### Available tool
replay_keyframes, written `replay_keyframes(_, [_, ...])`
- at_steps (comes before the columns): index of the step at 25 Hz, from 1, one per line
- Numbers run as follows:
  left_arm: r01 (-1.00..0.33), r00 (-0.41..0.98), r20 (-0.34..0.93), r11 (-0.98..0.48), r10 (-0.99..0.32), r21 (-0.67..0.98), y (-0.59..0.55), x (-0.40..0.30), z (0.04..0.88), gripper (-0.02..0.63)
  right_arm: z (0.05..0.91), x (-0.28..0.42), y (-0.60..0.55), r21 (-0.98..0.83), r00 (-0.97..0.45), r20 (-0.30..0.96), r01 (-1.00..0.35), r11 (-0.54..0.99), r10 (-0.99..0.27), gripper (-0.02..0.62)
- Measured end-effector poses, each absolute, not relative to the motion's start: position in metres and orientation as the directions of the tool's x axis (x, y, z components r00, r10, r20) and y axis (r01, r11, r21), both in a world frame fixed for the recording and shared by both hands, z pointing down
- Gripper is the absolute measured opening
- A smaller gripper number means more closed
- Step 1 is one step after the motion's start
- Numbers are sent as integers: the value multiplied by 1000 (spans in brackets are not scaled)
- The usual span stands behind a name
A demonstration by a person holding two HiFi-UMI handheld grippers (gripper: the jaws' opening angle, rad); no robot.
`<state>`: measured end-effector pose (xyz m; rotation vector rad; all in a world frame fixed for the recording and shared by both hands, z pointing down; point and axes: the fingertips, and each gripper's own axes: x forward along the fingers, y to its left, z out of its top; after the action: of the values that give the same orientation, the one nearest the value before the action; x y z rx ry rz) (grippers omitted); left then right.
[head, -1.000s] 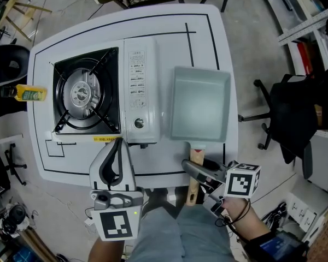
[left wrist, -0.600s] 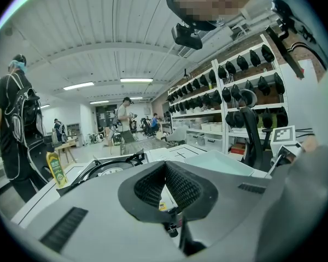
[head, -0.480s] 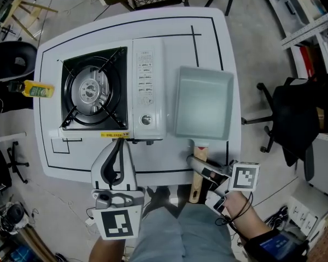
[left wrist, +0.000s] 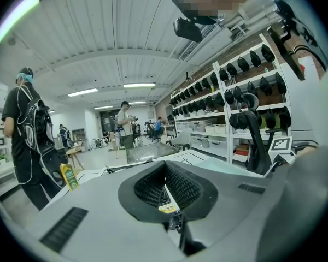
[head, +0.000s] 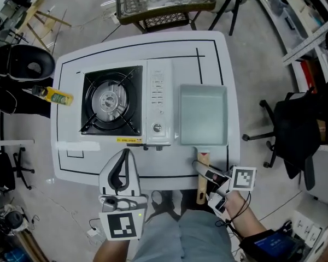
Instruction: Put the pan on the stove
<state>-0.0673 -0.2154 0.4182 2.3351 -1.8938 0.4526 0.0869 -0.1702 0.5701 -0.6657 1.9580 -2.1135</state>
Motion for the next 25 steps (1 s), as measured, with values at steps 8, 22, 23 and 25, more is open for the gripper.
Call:
replay_keyframes(8, [-978, 153, 248, -183, -957, -102, -205, -76, 389, 17, 539, 83, -175, -986, -886, 163, -161, -40, -435, 134])
replay_keyframes(22, [-989, 96, 124, -109, -988, -103, -187, -83, 333, 17, 459, 92, -181, -978, -890, 142, -195, 80, -434, 135])
replay_keyframes(23, [-990, 88, 115, -100, -989, -102, -187, -84, 330, 17, 454, 90, -182, -976, -893, 137, -195, 95, -428, 135])
replay_keyframes(25, [-991, 73, 98, -83, -992, -103, -185, -88, 324, 17, 448, 87, -183, -973, -901, 132, -198, 120, -414, 135])
